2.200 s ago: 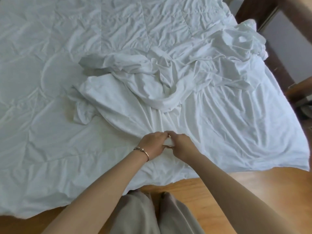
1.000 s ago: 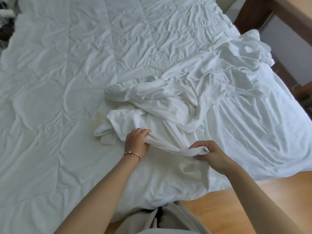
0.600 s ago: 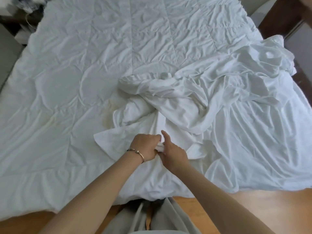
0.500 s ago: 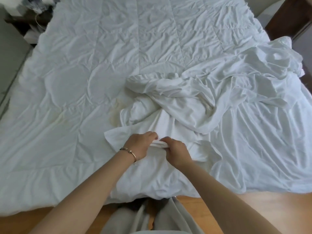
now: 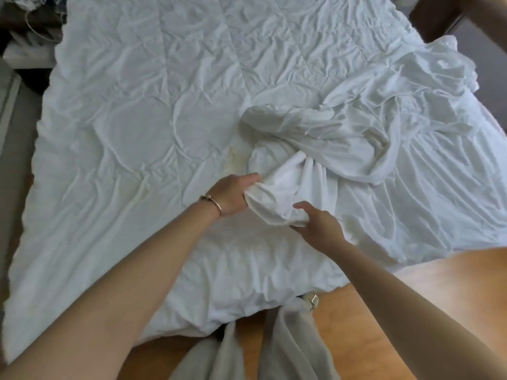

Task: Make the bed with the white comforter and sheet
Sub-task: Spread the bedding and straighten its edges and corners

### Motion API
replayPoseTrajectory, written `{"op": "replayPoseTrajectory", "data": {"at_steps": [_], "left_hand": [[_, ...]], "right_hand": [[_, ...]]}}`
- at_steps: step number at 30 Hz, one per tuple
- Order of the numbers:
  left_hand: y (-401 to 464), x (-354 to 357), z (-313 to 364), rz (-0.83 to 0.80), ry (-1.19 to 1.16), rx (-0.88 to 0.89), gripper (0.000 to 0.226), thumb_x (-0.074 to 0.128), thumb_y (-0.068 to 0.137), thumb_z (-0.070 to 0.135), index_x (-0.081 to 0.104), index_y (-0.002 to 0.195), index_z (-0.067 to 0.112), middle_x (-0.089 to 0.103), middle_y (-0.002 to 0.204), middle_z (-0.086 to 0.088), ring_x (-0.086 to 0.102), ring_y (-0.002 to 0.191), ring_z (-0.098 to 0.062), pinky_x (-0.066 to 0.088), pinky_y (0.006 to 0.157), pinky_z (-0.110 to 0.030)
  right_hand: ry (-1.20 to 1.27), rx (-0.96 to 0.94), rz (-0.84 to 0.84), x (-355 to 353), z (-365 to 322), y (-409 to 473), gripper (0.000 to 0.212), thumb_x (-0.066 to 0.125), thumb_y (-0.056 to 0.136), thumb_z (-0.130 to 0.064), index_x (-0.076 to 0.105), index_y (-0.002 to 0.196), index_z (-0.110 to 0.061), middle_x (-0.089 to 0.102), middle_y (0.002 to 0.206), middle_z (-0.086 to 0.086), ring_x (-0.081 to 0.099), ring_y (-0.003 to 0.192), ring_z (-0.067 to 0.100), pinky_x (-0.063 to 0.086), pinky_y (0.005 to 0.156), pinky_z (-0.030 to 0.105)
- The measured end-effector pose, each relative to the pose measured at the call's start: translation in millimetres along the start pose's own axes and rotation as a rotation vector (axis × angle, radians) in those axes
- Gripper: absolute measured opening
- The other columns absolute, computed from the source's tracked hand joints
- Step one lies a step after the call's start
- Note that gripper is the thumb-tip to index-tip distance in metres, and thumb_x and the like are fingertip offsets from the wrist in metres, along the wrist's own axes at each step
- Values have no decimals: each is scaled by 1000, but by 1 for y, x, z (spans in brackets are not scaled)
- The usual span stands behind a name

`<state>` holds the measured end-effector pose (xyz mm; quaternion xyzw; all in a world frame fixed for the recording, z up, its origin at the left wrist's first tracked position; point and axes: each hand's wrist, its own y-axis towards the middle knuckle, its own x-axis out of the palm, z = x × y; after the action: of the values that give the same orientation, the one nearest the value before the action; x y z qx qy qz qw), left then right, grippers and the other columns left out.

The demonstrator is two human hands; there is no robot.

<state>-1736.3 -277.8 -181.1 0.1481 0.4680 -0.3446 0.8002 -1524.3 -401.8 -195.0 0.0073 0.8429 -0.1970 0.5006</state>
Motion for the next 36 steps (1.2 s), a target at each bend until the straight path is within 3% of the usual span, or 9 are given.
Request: {"op": "replayPoseTrajectory", "data": {"at_steps": [4, 7, 12, 15, 20, 25, 28, 32, 36], "left_hand": [[-87, -65, -68, 50, 568, 348, 57, 78, 59, 12, 62, 113, 25, 71, 76, -2, 62, 49, -28, 41, 41, -27], [-167, -48, -113, -14, 532, 278, 79, 70, 47, -6, 61, 117, 31, 68, 75, 5, 58, 42, -21, 34, 36, -20], [-249, 57, -115, -682, 172, -210, 84, 52, 89, 9, 8, 149, 49, 43, 127, 6, 57, 88, -22, 42, 71, -29], [-254, 104, -95, -904, -118, -395, 77, 57, 88, 40, 13, 150, 44, 24, 154, 6, 36, 136, -20, 33, 109, -35], [-236, 88, -112, -443, -268, -554, 32, 46, 97, 31, 59, 126, 31, 55, 133, 6, 53, 118, -14, 43, 101, -29], [-199, 62, -172, 66, 56, -607, 49, 55, 92, 26, 44, 140, 23, 43, 142, -2, 37, 131, -24, 31, 105, -35], [-177, 55, -204, -35, 79, -698, 72, 60, 89, 44, 26, 149, 22, 22, 154, -4, 22, 140, -26, 22, 112, -41], [-169, 57, -236, -323, 9, -604, 57, 55, 88, 57, 54, 121, 11, 53, 128, -11, 49, 116, -29, 41, 95, -38], [-206, 42, -257, -148, -381, -543, 37, 59, 92, 39, 64, 90, 3, 68, 91, -13, 61, 86, -28, 43, 69, -33]], "right_hand": [[13, -150, -12, 40, -59, -19, 41, 57, 93, -48, 55, 133, -37, 67, 119, -3, 61, 109, 23, 46, 85, 34], [-139, -283, -140, 88, -94, -33, 44, 46, 97, -53, 42, 140, -46, 61, 126, -7, 59, 112, 20, 47, 87, 34], [-426, -113, -655, 154, -87, -38, 69, 47, 91, -62, 23, 152, -40, 47, 139, 0, 50, 125, 23, 42, 101, 35], [-395, 14, -883, 167, -79, -37, 85, 63, 83, -61, 26, 152, -29, 37, 152, 0, 41, 135, 22, 34, 112, 38], [-325, -155, -499, 177, -100, -38, 46, 54, 95, -46, 51, 134, -22, 48, 134, -2, 54, 118, 18, 46, 93, 34], [-91, -316, 37, 192, -164, -60, 27, 67, 88, -33, 56, 100, -12, 46, 108, 2, 52, 89, 18, 44, 55, 30], [-38, -293, -74, 215, -198, -70, 42, 68, 85, -46, 52, 110, -17, 44, 111, -3, 47, 87, 12, 47, 62, 29], [-87, -105, -275, 267, -242, -76, 86, 65, 78, -63, 27, 144, -23, 35, 139, -4, 39, 125, 17, 46, 94, 33], [-187, 163, -165, 314, -289, -73, 106, 69, 78, -58, 3, 152, -21, 19, 150, 6, 31, 133, 30, 44, 99, 40]]}}
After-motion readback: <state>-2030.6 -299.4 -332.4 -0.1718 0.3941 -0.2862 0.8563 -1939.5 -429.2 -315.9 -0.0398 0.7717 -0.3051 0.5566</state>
